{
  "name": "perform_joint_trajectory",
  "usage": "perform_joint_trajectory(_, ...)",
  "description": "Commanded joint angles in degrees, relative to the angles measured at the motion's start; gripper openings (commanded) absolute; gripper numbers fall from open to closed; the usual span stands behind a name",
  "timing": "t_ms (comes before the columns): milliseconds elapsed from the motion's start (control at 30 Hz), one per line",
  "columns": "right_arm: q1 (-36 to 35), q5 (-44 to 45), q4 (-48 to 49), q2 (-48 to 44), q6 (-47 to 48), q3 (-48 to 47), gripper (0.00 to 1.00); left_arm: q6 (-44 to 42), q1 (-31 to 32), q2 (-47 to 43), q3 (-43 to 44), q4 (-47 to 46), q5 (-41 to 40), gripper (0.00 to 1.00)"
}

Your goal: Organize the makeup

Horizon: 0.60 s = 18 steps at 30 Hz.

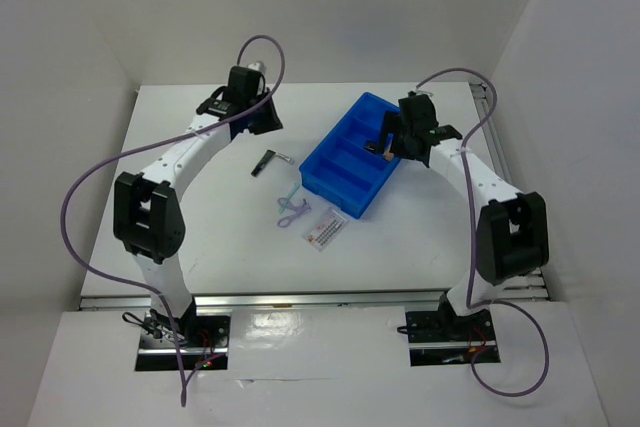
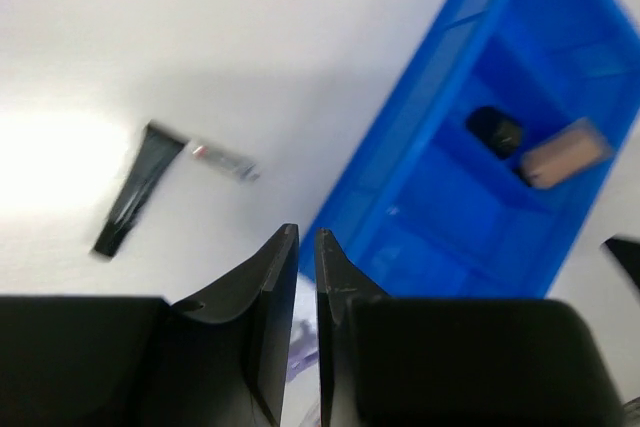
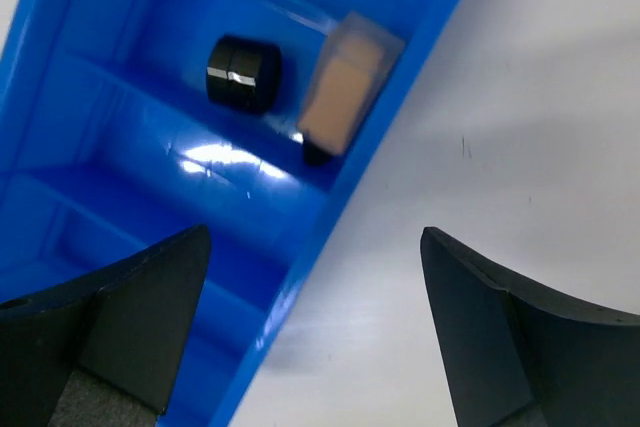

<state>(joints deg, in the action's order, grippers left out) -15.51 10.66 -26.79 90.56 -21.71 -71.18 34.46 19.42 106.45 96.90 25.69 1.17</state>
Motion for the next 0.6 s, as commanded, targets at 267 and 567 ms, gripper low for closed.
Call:
perform_joint_trajectory(267,0.2,-0.3,9.6,11.2,4.5,-10.6,0.93,-3.8,-2.6,-5.6,-7.2,0.9,2.4,0.28)
perform_joint_trajectory(567,0.2,3.2,7.4,17.7,4.5,-15.7,0.94,-4.3,-5.0,-4.6,-8.9,3.3,3.2,0.31)
